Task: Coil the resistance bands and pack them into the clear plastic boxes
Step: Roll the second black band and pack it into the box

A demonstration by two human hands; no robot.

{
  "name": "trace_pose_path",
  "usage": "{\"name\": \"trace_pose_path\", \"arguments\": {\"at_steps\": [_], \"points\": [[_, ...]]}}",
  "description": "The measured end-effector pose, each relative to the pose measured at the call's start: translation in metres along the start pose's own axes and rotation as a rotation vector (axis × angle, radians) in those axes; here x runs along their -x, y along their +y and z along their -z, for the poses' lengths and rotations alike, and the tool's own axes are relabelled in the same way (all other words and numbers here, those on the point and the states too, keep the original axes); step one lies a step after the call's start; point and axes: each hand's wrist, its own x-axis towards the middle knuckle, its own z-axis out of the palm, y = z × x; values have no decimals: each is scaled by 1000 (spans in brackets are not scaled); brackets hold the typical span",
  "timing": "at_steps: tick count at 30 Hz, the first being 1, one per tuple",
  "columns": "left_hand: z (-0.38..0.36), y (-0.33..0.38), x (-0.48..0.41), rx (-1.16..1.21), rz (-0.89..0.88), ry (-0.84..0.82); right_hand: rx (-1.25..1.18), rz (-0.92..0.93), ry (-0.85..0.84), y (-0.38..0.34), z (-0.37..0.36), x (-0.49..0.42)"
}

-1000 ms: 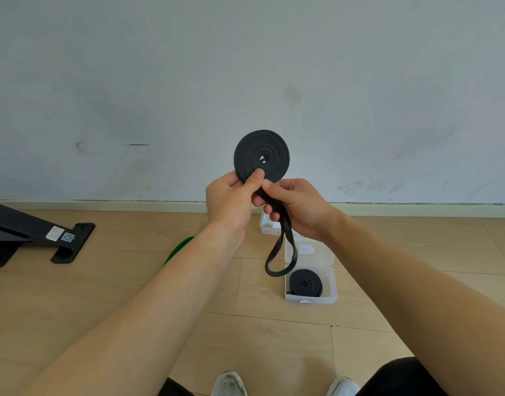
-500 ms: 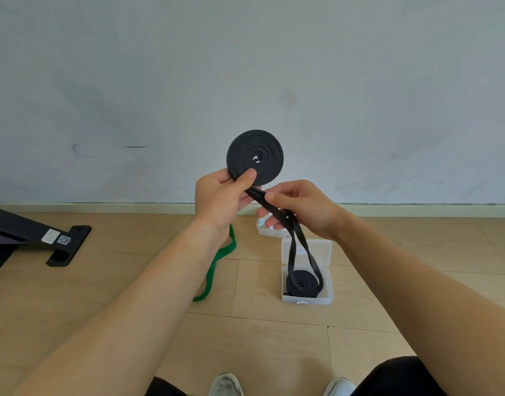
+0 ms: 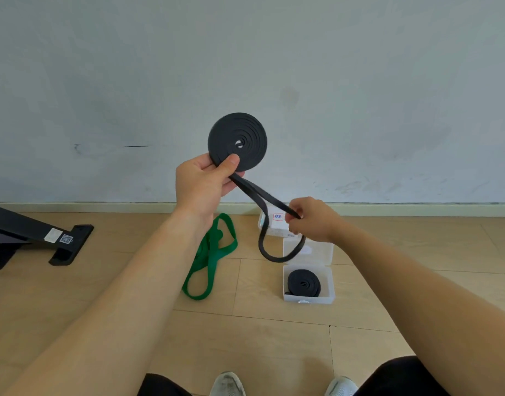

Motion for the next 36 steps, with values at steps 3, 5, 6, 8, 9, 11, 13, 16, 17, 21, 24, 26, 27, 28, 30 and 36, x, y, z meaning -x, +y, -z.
{"name": "trace_pose_path", "arguments": {"at_steps": [3,5,6,8,9,11,13,16,17,21,24,26,27,28,30,36], "points": [[11,-1,-6,14,13,54,-35,-89,-76,18,-5,-3],[18,-5,-9,26,38,81,-31,-138,-105,23,-8,-6],[20,-6,-10,40,52,93,-62,-167,-104,24,-9,-7],[25,-8,-13,69,74,121,-212,-235,-85,25,-9,-8],[27,-8,-13,83,80,136,-271,-264,-71,25,-9,-8],[32,-8,-15,110,85,163,-272,-291,-40,28,-8,-9],[37,-6,-16,125,86,183,-163,-287,22,33,-6,-11],[42,-4,-17,158,94,206,-57,-283,135,36,-2,-11],[43,-4,-17,175,99,214,-58,-307,144,37,-1,-10],[49,-5,-20,232,123,250,-147,-495,82,44,1,-4],[54,-9,-21,242,142,275,-439,-530,160,56,6,-5],[58,-11,-23,247,151,297,-634,-481,212,58,11,-5],[61,-11,-24,257,156,312,-716,-445,205,57,13,-4],[64,-12,-25,268,161,329,-792,-408,176,55,15,-3],[71,-15,-28,290,176,368,-942,-336,74,55,18,1],[92,-26,-34,309,227,427,-1212,-279,-151,52,28,10]]}}
